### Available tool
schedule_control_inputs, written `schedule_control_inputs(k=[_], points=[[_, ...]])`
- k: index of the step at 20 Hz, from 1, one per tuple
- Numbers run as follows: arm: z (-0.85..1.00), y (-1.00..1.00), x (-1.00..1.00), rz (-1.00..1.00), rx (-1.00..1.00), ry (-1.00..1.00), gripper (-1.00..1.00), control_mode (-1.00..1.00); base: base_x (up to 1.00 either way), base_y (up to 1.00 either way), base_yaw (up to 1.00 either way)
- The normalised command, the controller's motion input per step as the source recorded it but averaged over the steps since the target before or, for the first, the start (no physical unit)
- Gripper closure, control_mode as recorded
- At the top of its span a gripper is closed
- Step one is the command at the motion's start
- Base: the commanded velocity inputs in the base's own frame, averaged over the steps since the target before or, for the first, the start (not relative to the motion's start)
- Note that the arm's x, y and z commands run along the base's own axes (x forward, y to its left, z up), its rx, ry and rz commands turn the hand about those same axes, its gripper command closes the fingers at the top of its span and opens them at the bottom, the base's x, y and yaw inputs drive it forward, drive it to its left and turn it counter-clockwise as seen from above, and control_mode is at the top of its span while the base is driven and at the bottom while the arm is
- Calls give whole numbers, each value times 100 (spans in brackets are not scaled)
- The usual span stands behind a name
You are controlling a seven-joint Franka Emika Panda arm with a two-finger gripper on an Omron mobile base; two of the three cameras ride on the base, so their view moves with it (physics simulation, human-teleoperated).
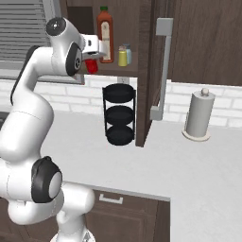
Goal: Put the shaker and condiment bottle from the counter next to their counterparts in the cabinet.
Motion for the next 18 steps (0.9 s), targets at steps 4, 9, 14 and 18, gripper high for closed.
schedule_control_inputs(k=[4,9,14,18], points=[[-6,0,21,0,0,0,100,-100,0,0,0],[-1,0,20,0,1,0,100,-100,0,0,0],[0,0,18,0,1,0,100,-100,0,0,0],[-12,0,26,0,0,0,100,-100,0,0,0]])
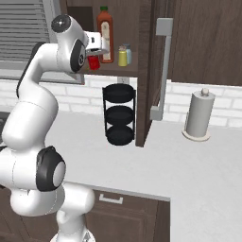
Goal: Put the shaker and condiment bottle from the counter next to their counterparts in the cabinet.
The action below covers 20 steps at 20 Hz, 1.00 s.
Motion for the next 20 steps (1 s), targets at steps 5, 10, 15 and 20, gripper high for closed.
schedule_control_inputs(k=[5,10,15,20], points=[[-19,0,36,0,0,-1,100,-100,0,0,0],[-17,0,32,0,0,-2,100,-100,0,0,0],[-32,0,22,0,0,0,100,-100,0,0,0],[-53,0,24,0,0,0,100,-100,0,0,0]])
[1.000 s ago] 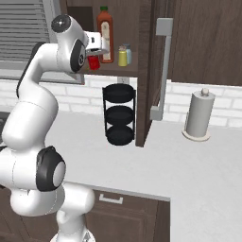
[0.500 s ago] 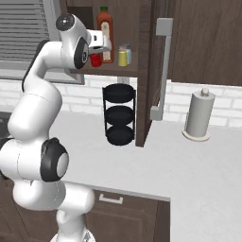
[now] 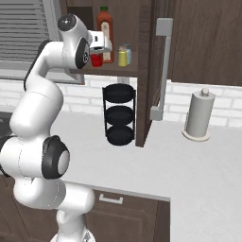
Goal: Put the shaker and condiment bottle from the counter next to their counterparts in the cabinet.
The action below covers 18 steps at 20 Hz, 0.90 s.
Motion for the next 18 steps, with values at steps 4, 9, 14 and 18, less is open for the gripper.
schedule_control_inputs(k=[4,9,14,18], points=[[-50,0,23,0,0,0,100,-100,0,0,0],[-50,0,17,0,0,0,100,-100,0,0,0],[-51,0,14,0,0,0,-100,-100,0,0,0],[-40,0,8,0,0,0,-100,-100,0,0,0]])
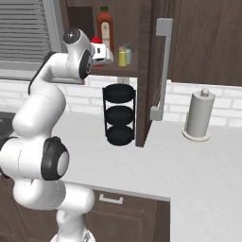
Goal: Put the shaker and condiment bottle from the counter next to their counterparts in the cabinet.
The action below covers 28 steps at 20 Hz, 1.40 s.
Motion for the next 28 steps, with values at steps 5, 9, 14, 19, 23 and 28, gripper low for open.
schedule_control_inputs(k=[5,9,14,19,23,28], points=[[-33,0,0,0,0,-2,-100,-100,0,0,0],[-16,0,-19,0,0,-7,-100,-100,0,0,0],[0,0,-79,0,0,-7,-100,-100,0,0,0],[0,0,-89,0,0,-4,-100,-100,0,0,0],[-4,0,-87,-1,0,-5,-100,-100,0,0,0],[-28,-3,-97,-4,2,-9,-100,-100,0,0,0]])
